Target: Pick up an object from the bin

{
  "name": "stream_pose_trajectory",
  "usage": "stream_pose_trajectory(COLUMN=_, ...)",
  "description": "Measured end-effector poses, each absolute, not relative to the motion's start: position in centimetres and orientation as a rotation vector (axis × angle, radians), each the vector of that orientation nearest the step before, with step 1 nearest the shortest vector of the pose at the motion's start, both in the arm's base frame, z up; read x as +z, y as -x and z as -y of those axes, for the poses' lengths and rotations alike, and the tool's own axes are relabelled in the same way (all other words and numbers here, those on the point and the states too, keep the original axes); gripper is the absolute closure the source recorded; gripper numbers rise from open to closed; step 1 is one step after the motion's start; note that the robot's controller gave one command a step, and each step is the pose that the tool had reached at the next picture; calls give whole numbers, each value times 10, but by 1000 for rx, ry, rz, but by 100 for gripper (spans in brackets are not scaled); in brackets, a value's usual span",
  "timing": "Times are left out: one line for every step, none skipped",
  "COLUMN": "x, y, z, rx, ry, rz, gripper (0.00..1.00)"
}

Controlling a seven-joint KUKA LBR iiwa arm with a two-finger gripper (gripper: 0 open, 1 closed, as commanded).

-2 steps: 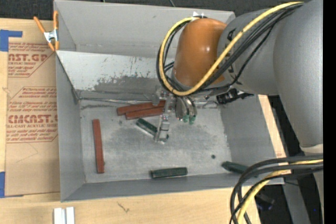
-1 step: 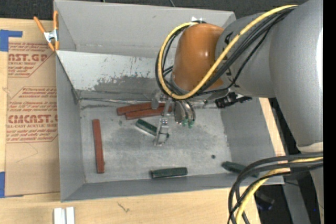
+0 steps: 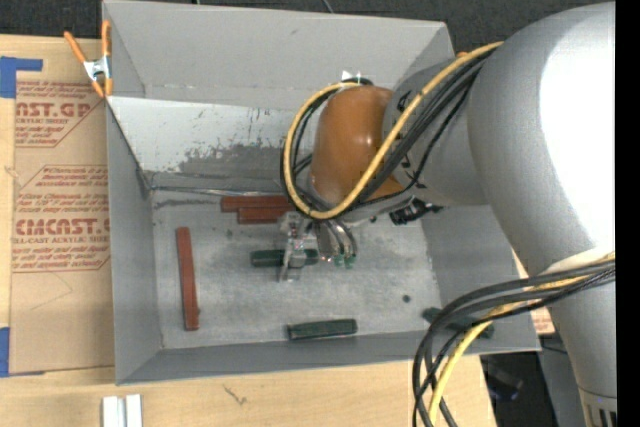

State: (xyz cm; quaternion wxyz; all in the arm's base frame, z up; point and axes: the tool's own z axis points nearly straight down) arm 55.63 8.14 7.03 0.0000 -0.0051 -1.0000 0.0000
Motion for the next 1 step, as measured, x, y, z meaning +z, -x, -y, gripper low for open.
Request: stream_pose_trajectory(x=70, y=-556, z=-81, rx=0, ry=16, rz=3142, gripper=100)
